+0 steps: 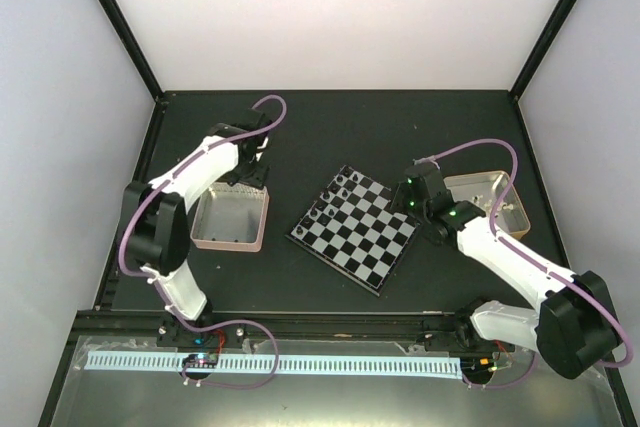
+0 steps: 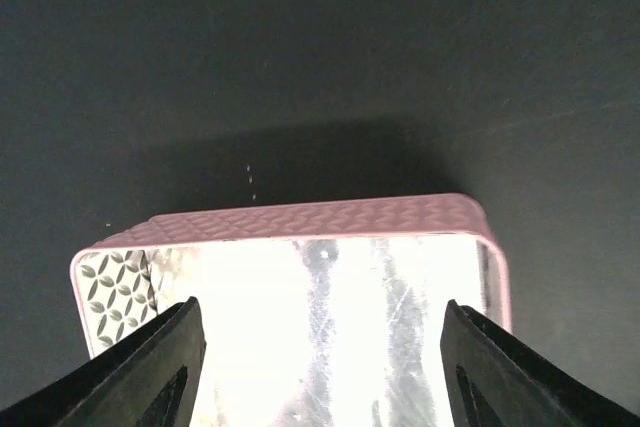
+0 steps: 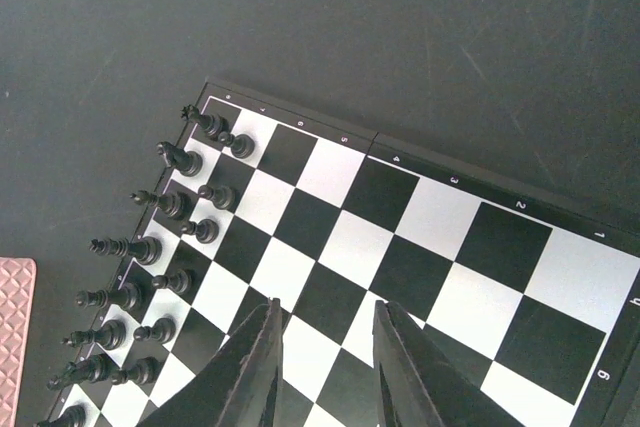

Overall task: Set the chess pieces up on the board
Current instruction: Adjust the storage box at the center of the board.

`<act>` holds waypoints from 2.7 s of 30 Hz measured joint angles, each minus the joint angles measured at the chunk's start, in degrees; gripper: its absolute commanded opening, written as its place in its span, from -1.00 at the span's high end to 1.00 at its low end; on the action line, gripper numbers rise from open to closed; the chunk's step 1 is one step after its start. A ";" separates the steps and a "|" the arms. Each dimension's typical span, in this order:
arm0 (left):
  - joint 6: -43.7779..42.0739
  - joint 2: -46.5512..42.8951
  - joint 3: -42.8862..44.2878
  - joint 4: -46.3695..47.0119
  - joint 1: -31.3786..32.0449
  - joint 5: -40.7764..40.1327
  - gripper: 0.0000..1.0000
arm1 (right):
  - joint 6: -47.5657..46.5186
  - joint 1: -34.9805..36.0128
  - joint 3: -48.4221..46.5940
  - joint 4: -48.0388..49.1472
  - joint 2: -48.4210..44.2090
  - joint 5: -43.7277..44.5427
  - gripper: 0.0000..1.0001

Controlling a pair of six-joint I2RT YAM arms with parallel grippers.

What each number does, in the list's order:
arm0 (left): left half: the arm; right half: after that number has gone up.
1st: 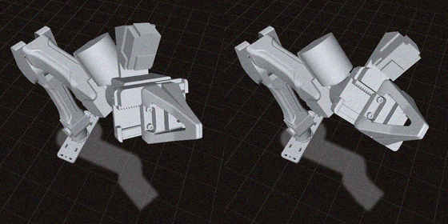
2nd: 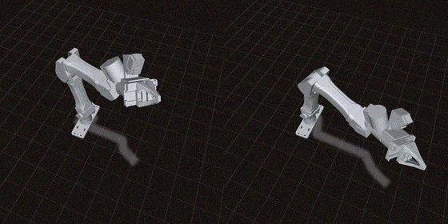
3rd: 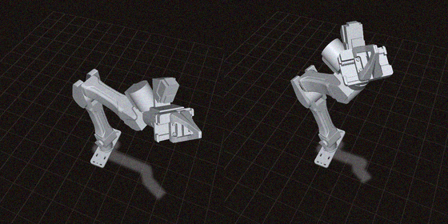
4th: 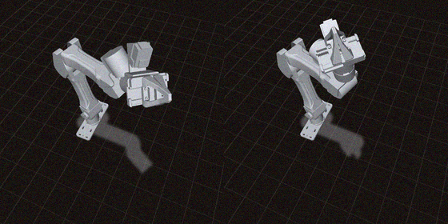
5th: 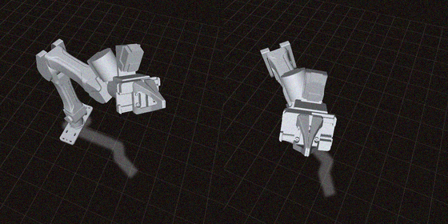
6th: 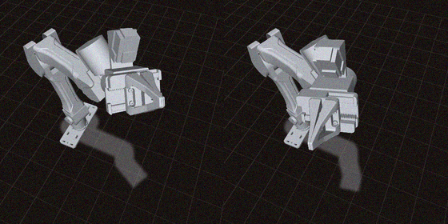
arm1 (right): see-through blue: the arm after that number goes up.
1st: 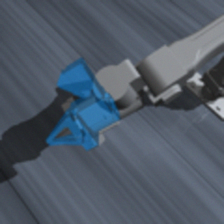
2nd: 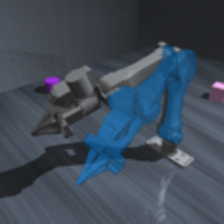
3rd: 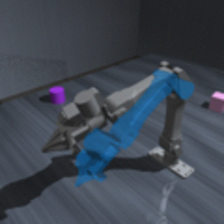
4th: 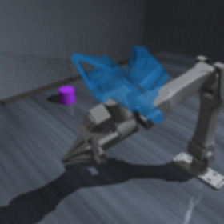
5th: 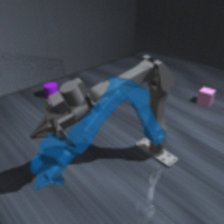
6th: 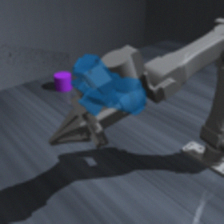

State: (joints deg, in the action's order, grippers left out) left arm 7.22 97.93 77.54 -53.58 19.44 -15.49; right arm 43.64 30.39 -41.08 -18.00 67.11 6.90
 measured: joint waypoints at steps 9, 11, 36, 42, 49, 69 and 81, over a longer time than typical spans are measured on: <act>-6.27 8.11 1.18 -2.62 -1.97 -0.92 -0.26 | -0.46 -0.37 0.11 0.00 -1.09 -0.09 0.47; -7.15 9.20 2.10 -2.78 -1.97 -1.66 -0.33 | -0.52 -0.46 0.11 0.00 -1.20 -0.24 0.47; -10.99 21.00 15.26 -1.03 -8.39 -3.26 0.40 | -2.40 -0.87 -3.80 -1.40 -1.05 -0.66 0.47; -8.76 21.57 16.15 -1.25 -12.74 -1.62 0.66 | -2.43 -0.87 -3.96 -1.75 -1.05 -0.70 0.47; -5.40 21.66 16.72 -1.73 -16.90 -0.02 0.87 | -2.43 -0.87 -4.76 -1.77 -1.05 -1.01 0.48; 11.45 10.34 -0.55 0.79 -19.87 8.24 0.37 | -2.62 -0.87 -4.81 -1.70 -0.63 -2.16 0.48; 19.58 -12.02 -7.91 11.39 -19.47 16.98 0.20 | -2.56 -0.87 -4.81 -1.68 -0.63 -2.60 0.48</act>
State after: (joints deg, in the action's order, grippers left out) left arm 26.81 85.91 69.63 -42.19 -0.03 1.50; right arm 41.08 29.52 -45.89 -19.68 66.48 4.29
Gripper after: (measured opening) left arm 0.399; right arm 0.262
